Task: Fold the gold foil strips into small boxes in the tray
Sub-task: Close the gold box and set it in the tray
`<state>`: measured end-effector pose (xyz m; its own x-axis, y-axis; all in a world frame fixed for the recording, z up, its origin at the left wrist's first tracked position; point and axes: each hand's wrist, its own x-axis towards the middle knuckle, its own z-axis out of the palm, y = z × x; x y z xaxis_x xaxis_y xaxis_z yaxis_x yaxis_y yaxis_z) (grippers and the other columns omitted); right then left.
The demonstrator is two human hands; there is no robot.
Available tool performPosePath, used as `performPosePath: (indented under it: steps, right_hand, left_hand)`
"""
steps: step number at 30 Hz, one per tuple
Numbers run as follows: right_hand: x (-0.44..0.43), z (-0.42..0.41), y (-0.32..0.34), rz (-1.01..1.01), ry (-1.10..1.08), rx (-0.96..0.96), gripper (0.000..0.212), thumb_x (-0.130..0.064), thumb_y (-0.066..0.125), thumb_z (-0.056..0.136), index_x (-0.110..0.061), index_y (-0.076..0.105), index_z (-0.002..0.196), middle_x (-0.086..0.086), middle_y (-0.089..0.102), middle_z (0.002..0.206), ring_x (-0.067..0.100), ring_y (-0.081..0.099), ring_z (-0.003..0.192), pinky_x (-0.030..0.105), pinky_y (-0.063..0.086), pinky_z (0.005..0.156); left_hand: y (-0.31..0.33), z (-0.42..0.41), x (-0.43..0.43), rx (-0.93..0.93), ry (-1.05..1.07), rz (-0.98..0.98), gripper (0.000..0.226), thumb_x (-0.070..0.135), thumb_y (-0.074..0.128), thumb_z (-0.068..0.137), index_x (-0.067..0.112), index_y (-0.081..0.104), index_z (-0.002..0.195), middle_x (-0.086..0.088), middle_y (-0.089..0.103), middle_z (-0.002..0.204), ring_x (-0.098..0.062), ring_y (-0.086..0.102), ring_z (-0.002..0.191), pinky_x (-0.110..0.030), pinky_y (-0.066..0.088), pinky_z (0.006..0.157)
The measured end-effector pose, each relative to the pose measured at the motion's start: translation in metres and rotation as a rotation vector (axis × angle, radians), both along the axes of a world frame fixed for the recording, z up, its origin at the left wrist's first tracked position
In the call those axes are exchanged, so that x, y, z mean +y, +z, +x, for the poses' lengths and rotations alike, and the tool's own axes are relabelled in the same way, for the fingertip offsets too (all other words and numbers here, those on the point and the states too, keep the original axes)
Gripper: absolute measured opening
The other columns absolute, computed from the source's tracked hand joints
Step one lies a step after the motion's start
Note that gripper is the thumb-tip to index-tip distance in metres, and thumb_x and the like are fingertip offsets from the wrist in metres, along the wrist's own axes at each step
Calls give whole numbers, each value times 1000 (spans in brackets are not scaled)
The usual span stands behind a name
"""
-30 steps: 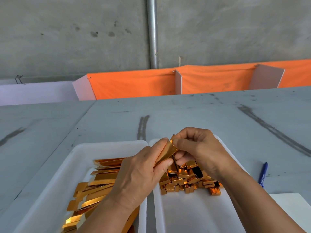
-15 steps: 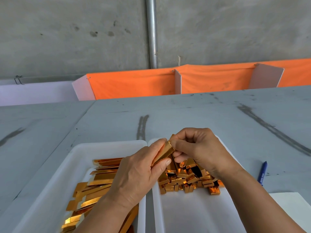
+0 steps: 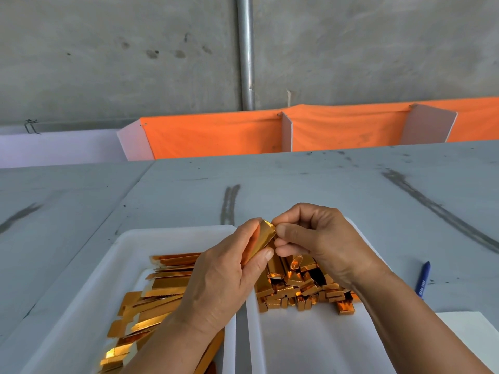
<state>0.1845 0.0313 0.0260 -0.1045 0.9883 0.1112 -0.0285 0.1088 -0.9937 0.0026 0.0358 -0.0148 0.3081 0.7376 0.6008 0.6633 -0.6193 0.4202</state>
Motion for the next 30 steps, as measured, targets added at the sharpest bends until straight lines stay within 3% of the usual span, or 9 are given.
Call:
performPosePath:
  steps: [5, 10, 15, 19, 26, 30]
  right_hand:
    - [-2, -3, -4, 142, -50, -153, 11, -3, 66, 91, -10, 74, 89, 7, 75, 79, 19, 75, 75, 22, 59, 69]
    - [-4, -9, -5, 164, -59, -149, 11, -11, 71, 88, -19, 77, 86, 4, 76, 83, 17, 74, 80, 25, 59, 75]
    - [-3, -18, -8, 99, -156, -96, 4, -16, 77, 82, -13, 74, 82, 9, 73, 74, 13, 68, 64, 20, 55, 63]
    - [-2, -18, -10, 111, -224, -197, 7, -17, 73, 87, -15, 73, 81, 3, 68, 65, 6, 60, 56, 15, 49, 56]
    - [-1, -19, -11, 122, -183, -135, 5, -17, 70, 90, -16, 73, 86, -5, 71, 67, 3, 63, 56, 13, 50, 56]
    - [0, -18, -13, 97, -196, -117, 9, -20, 69, 91, -18, 75, 85, -2, 71, 68, 7, 64, 58, 15, 51, 59]
  left_hand:
    - [1, 2, -1, 17, 32, -3, 51, 58, 41, 89, 33, 39, 133, 27, 44, 75, 6, 52, 60, 0, 41, 58]
    - [4, 4, -2, 32, 82, 6, 59, 56, 46, 87, 22, 47, 136, 16, 57, 82, -1, 56, 65, -3, 43, 55]
    - [4, 7, -5, 39, 65, -6, 57, 57, 41, 89, 26, 45, 136, 12, 63, 86, -3, 59, 67, -8, 49, 57]
    - [4, 9, -5, 65, 73, -5, 55, 58, 37, 89, 28, 46, 134, 17, 53, 80, -3, 54, 63, -7, 40, 54]
    - [2, 8, -3, 50, 42, -2, 50, 54, 45, 90, 30, 47, 133, 13, 64, 86, -5, 60, 69, -12, 50, 59]
    - [1, 9, -2, 38, 43, -10, 51, 57, 42, 89, 33, 46, 133, 16, 58, 80, -5, 57, 64, -9, 44, 54]
